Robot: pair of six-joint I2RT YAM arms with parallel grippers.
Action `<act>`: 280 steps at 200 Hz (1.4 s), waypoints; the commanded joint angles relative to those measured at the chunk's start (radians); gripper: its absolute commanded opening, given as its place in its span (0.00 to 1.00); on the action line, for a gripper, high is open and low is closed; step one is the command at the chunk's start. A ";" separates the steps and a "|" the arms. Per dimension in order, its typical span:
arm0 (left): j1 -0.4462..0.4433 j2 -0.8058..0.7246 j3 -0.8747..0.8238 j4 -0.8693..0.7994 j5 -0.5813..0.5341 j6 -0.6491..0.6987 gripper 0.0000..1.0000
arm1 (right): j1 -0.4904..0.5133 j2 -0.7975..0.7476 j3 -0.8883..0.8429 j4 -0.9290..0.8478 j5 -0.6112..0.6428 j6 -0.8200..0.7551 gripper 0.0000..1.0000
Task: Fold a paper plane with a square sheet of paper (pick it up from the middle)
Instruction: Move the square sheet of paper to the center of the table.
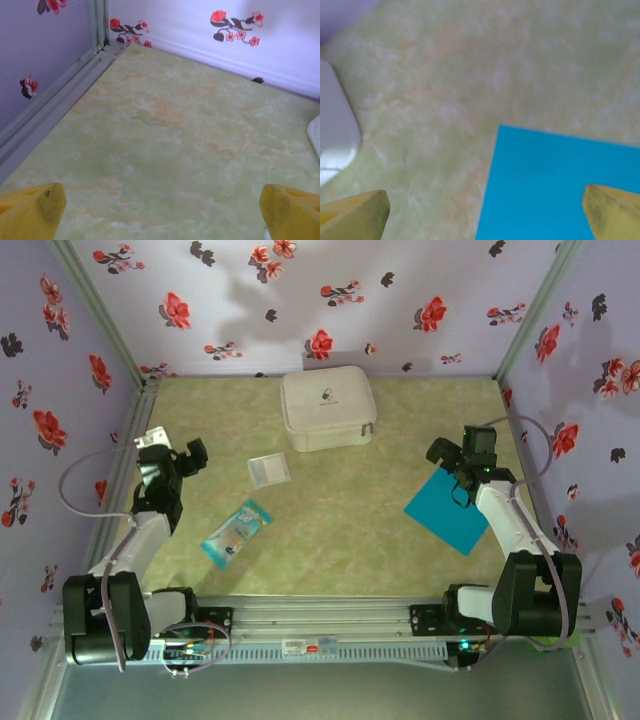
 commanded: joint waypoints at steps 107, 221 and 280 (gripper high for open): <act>-0.021 -0.011 0.111 -0.403 0.610 -0.283 1.00 | -0.041 0.185 -0.024 -0.128 -0.203 0.159 0.92; -0.183 -0.006 0.103 -0.450 0.512 -0.345 1.00 | -0.007 0.329 -0.017 -0.153 -0.394 -0.011 0.86; -0.254 0.023 0.170 -0.528 0.463 -0.388 1.00 | 0.260 0.388 0.016 -0.149 -0.439 0.093 0.85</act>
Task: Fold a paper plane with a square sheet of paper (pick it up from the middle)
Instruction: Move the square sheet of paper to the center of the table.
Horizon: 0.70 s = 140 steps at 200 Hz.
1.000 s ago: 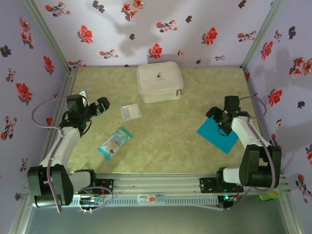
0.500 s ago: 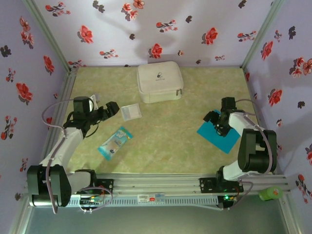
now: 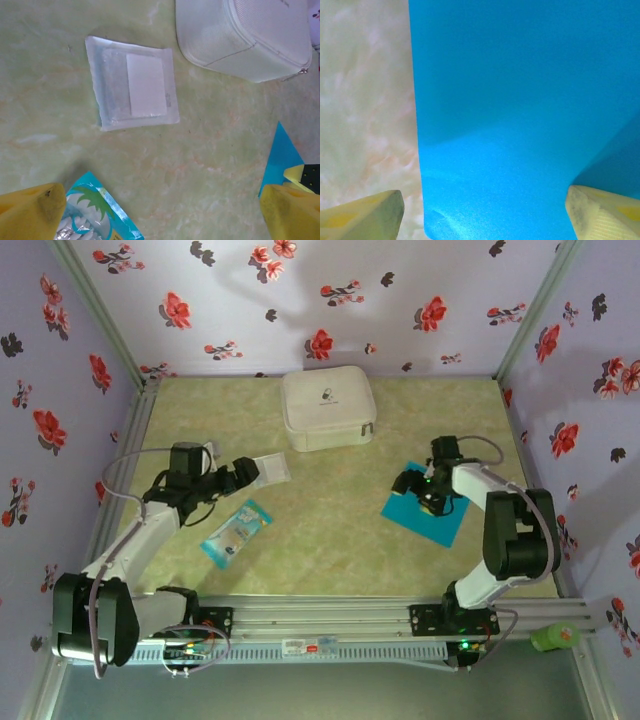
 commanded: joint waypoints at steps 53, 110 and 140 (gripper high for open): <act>-0.070 0.001 0.110 -0.117 -0.049 0.024 1.00 | 0.383 0.147 0.036 0.128 -0.077 0.177 0.83; -0.092 0.012 0.124 -0.148 -0.044 0.051 0.99 | 0.561 0.143 0.088 0.188 -0.084 0.194 0.81; -0.119 0.024 0.145 -0.157 -0.042 0.057 0.98 | 0.561 0.036 0.089 0.191 -0.022 0.227 0.82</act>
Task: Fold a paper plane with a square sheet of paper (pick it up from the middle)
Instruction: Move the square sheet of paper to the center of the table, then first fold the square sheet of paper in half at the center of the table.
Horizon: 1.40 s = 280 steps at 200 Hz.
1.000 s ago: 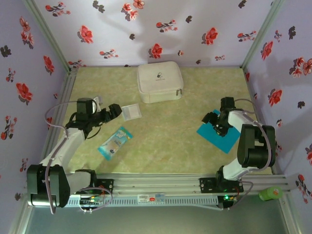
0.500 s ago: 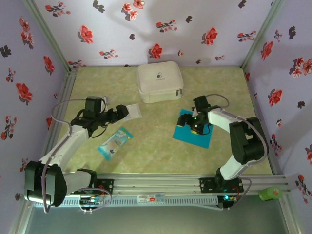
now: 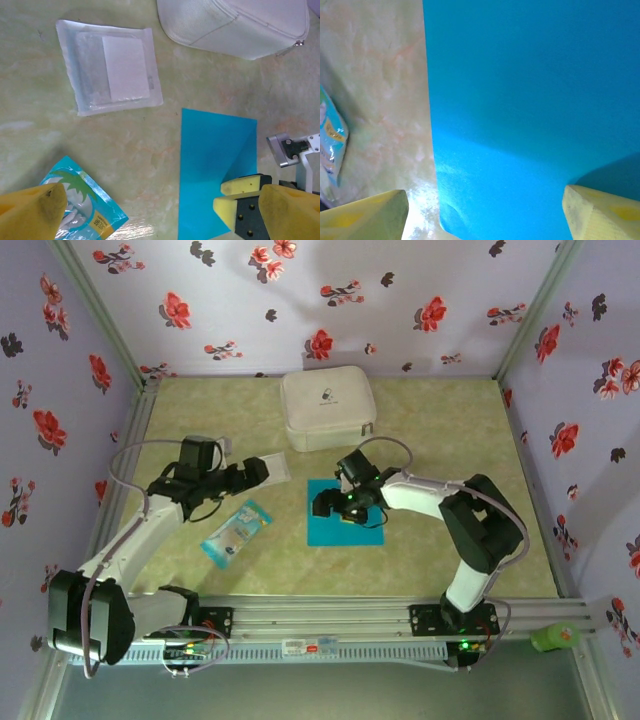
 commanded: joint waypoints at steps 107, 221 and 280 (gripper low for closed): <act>-0.136 -0.014 0.005 -0.007 -0.008 -0.009 0.91 | -0.125 -0.070 -0.145 0.112 0.065 0.151 0.80; -0.066 -0.195 -0.107 0.056 -0.051 -0.041 1.00 | -0.028 -0.135 -0.292 0.312 0.071 0.397 0.79; -0.180 0.042 0.006 0.008 -0.003 -0.135 0.75 | -0.077 -0.374 -0.257 0.040 0.325 0.366 0.89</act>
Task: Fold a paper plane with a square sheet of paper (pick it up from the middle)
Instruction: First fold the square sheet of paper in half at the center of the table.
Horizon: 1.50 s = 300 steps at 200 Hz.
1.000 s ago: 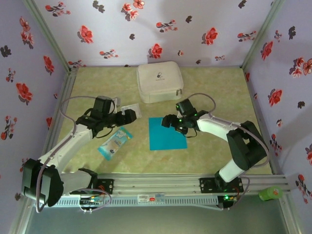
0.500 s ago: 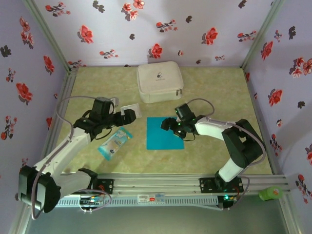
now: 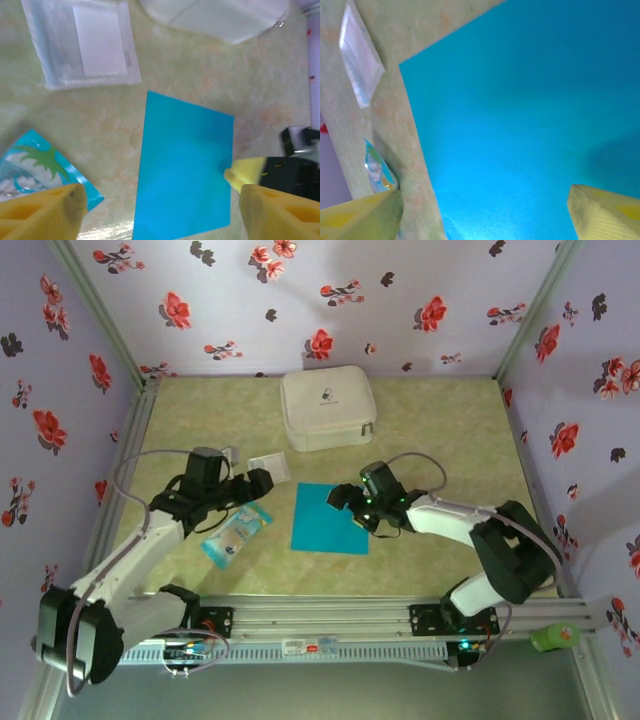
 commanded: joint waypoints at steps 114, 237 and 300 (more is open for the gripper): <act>-0.464 0.899 0.841 -0.627 -0.314 -0.032 0.70 | -0.222 -0.372 -0.077 -0.411 0.260 -0.020 0.89; -0.504 1.046 0.992 -0.675 -0.307 -0.096 0.75 | -0.224 -0.408 -0.118 -0.412 0.265 -0.050 0.94; -0.509 1.093 1.002 -0.669 -0.337 -0.123 0.77 | -0.232 -0.430 -0.134 -0.409 0.267 -0.055 0.97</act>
